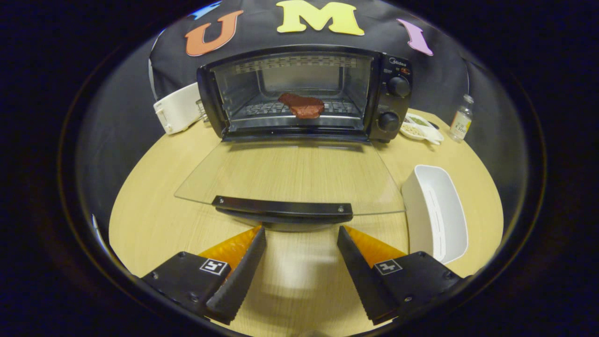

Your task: Open the toaster oven, put the food inside, and close the toaster oven door.

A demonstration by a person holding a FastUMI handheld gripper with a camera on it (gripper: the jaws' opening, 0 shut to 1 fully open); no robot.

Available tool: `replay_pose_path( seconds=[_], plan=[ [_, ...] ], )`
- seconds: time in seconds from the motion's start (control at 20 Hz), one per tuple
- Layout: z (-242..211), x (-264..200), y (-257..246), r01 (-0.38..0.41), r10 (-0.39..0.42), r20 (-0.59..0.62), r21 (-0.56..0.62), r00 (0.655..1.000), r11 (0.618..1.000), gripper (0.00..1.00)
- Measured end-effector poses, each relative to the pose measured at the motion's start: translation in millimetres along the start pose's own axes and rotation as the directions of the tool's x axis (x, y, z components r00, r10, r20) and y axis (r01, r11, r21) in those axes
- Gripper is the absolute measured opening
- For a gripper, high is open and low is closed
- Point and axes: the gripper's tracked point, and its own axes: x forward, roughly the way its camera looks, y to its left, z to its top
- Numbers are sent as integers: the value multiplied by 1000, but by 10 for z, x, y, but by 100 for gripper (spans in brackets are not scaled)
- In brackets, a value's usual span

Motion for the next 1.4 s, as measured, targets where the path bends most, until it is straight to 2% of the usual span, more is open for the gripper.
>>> replay_pose_path(
  seconds=[0.35, 0.95, 1.2, 1.4],
  plan=[
    [249, -206, 6, -26, 26, 27, -1, 999, 1000, 99],
    [1288, -558, 93, -91, 85, 171, 25, 982, 996, 100],
    [1792, -540, 63, -48, 57, 228, -44, 972, 998, 100],
    [1938, -589, 95, -63, 74, 256, -51, 964, 997, 98]
  ],
)
